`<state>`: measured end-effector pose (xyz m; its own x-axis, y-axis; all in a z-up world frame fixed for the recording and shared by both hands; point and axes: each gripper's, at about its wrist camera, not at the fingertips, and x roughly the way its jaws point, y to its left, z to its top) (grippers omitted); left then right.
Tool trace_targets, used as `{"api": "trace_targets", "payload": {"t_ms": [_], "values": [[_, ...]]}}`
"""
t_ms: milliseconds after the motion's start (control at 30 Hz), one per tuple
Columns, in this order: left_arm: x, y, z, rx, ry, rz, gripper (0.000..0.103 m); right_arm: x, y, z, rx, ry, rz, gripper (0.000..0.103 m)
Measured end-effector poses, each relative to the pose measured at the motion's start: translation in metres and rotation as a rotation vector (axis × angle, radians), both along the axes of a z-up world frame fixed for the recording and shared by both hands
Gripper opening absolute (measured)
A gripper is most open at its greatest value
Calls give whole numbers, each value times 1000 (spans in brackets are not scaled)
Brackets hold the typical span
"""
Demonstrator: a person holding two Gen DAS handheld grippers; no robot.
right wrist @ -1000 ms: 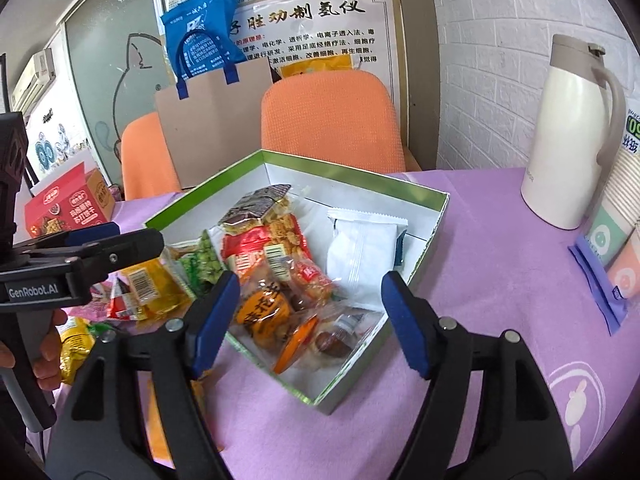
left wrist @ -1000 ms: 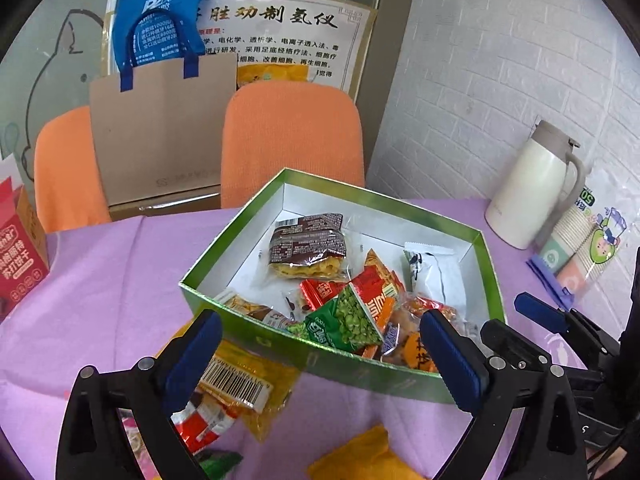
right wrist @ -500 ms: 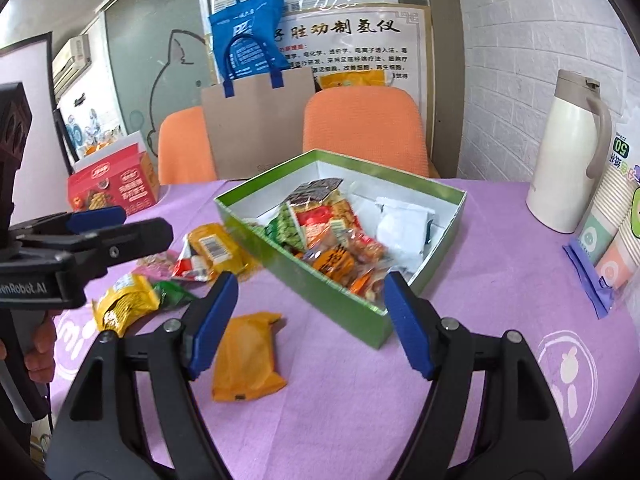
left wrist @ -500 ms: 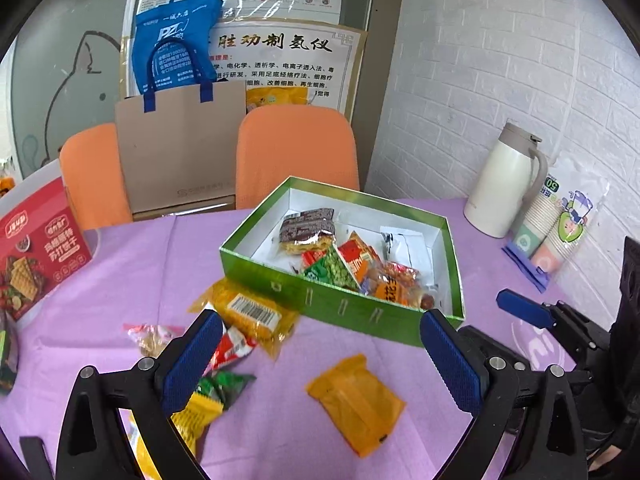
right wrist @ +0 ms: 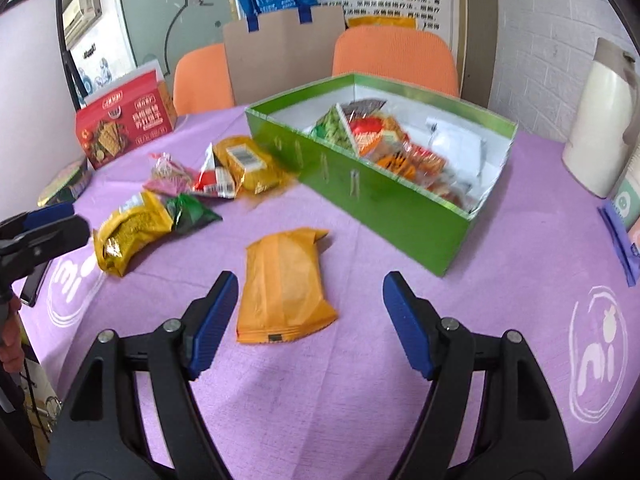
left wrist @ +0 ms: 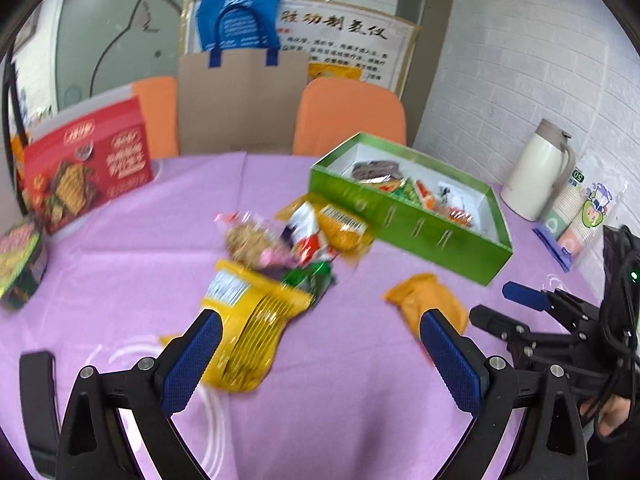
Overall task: Organize snacks
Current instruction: 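Grasp the orange packet with the right gripper while the left moves to the yellow bag, then grasp the yellow bag with the left gripper while the right holds the orange packet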
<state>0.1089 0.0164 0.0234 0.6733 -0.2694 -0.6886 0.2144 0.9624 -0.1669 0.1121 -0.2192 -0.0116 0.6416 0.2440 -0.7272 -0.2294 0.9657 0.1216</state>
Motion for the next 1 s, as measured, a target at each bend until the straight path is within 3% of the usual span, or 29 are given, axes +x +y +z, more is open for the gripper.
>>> {"api": "trace_targets", "payload": {"t_ms": [267, 300, 333, 367, 567, 700, 867, 1000], "values": [[-13, 30, -26, -11, 59, 1, 101, 22, 25, -32, -13, 76, 24, 75], [-13, 32, -27, -8, 59, -1, 101, 25, 28, -35, -20, 83, 23, 73], [-13, 33, -28, -9, 58, -3, 101, 27, 30, -37, -34, 97, 20, 54], [-12, 35, -29, -9, 56, -5, 101, 29, 31, -39, -45, 112, 19, 50], [14, 45, -29, 23, 45, -4, 101, 7, 31, -36, 0, 156, 71, 49], [36, 41, -34, 16, 78, -42, 101, -7, 27, -36, 5, 163, 73, 49], [57, 33, -57, 72, 146, -32, 101, -13, 24, -35, 5, 162, 67, 49], [46, 36, -63, 14, 168, -53, 84, -14, 24, -34, 12, 155, 74, 55]]}}
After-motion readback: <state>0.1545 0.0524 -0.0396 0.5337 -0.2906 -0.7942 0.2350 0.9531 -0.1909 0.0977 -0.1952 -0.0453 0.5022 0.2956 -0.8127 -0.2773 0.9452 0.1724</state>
